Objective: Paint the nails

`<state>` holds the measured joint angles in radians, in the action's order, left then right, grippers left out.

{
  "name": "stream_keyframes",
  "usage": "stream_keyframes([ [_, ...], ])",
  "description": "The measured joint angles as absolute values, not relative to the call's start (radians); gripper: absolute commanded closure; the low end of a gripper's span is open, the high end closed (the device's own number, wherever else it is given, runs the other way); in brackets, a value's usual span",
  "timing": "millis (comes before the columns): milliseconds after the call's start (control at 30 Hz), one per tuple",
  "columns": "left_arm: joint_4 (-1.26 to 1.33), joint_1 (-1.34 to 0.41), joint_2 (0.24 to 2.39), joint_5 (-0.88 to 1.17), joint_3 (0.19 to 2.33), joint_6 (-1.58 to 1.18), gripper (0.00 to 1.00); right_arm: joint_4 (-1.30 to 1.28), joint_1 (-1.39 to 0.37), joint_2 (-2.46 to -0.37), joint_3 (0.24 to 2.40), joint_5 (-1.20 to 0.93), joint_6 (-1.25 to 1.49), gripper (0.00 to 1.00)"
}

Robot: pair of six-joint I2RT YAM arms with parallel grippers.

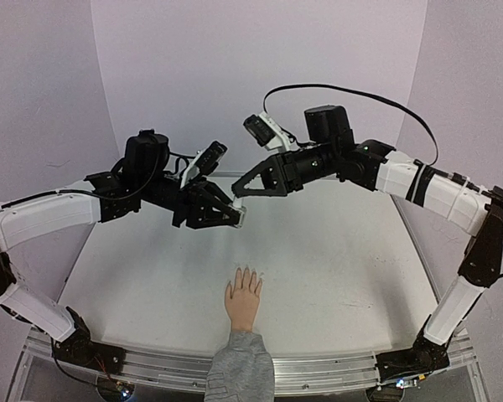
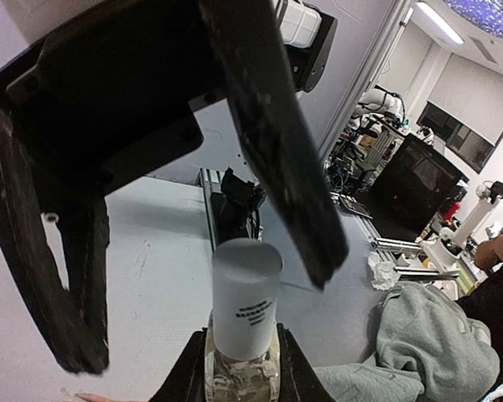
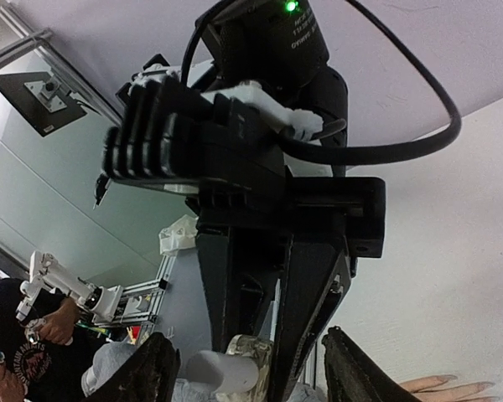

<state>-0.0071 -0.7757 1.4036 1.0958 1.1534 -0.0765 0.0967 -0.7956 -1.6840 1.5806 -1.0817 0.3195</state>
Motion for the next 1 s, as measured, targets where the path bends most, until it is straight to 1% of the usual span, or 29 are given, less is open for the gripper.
stream_keyframes([
  [100,-0.001,-0.776,1.420,1.108,1.169,-0.083,1.00,0.117,-0.810,-1.715,1.581,-1.105,0.336,0.60],
  [133,-0.006,-0.776,1.423,1.116,1.171,-0.086,1.00,0.121,-0.813,-1.723,1.581,-1.104,0.341,0.66],
  [233,-0.034,-0.765,1.425,1.083,1.171,-0.107,1.00,0.121,-0.804,-1.726,1.582,-1.097,0.353,0.93],
  [267,-0.026,-0.760,1.428,1.071,1.171,-0.106,1.00,0.134,-0.803,-1.726,1.583,-1.097,0.353,0.99],
  [400,-0.038,-0.760,1.424,0.997,1.170,-0.139,1.00,0.165,-0.802,-1.722,1.571,-1.041,0.308,1.00],
  [467,-0.041,-0.760,1.419,0.916,1.164,-0.136,1.00,0.175,-0.796,-1.715,1.554,-0.986,0.307,1.00],
  [533,-0.046,-0.769,1.412,0.759,1.151,-0.131,1.00,0.182,-0.794,-1.705,1.531,-0.871,0.312,1.00],
  [600,-0.047,-0.780,1.413,0.590,1.143,-0.129,1.00,0.172,-0.810,-1.701,1.523,-0.670,0.326,1.00],
  [667,-0.053,-0.798,1.423,0.417,1.141,-0.121,1.00,0.148,-0.860,-1.702,1.530,-0.401,0.349,1.00],
  [767,-0.044,-0.839,1.449,0.248,1.143,-0.089,1.00,0.057,-0.944,-1.720,1.584,-0.060,0.367,1.00],
  [800,-0.039,-0.850,1.459,0.202,1.147,-0.076,1.00,0.023,-0.965,-1.732,1.610,0.025,0.369,0.99],
  [833,-0.035,-0.855,1.464,0.181,1.150,-0.071,1.00,-0.001,-0.980,-1.745,1.633,0.087,0.372,0.88],
  [933,-0.016,-0.857,1.473,0.172,1.152,-0.046,1.00,-0.031,-0.998,-1.755,1.657,0.170,0.357,0.44],
  [1000,-0.020,-0.845,1.473,0.171,1.152,-0.035,1.00,-0.085,-1.000,-1.747,1.662,0.184,0.316,0.19],
])
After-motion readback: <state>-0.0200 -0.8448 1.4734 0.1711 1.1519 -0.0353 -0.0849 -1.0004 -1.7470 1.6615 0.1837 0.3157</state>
